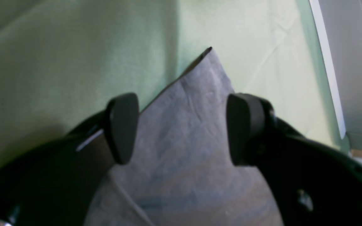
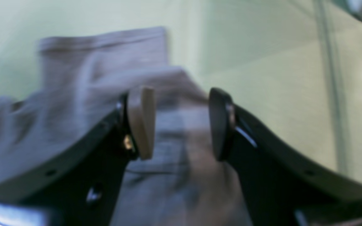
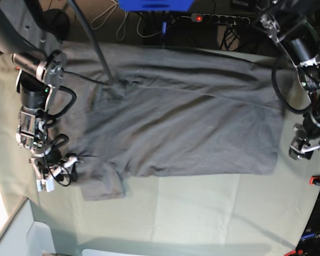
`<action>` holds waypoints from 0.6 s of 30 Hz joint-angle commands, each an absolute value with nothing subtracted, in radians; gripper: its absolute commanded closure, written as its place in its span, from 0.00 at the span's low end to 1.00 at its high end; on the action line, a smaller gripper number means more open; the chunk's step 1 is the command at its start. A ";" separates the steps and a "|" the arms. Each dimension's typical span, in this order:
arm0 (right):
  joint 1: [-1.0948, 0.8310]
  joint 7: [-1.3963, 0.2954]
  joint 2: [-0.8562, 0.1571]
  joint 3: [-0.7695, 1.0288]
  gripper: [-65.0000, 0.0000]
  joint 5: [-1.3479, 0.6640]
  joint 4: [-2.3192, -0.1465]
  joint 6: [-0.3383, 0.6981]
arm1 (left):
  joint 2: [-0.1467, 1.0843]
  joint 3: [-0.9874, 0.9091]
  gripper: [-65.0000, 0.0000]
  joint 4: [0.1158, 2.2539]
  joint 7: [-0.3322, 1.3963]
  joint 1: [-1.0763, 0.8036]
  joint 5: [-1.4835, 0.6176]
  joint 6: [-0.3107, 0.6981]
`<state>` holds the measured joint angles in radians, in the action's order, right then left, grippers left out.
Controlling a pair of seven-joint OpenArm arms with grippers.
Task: Layout the t-shirt on the table in an organized manner, then fold the t-shirt properly
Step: 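Reach both grippers to the t-shirt's middle and grasp the fabric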
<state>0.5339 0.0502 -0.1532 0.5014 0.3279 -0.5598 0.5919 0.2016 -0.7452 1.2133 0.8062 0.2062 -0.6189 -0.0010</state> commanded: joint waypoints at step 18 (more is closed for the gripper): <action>0.599 0.077 -0.163 0.499 0.56 0.315 -0.573 0.328 | 0.219 -0.562 0.35 1.070 0.553 0.352 -0.450 0.005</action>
<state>0.5598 0.0471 -0.1562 0.5026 0.3279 -0.5571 0.3248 0.2024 -0.5598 1.0534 0.5724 0.3294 -0.4507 -0.0040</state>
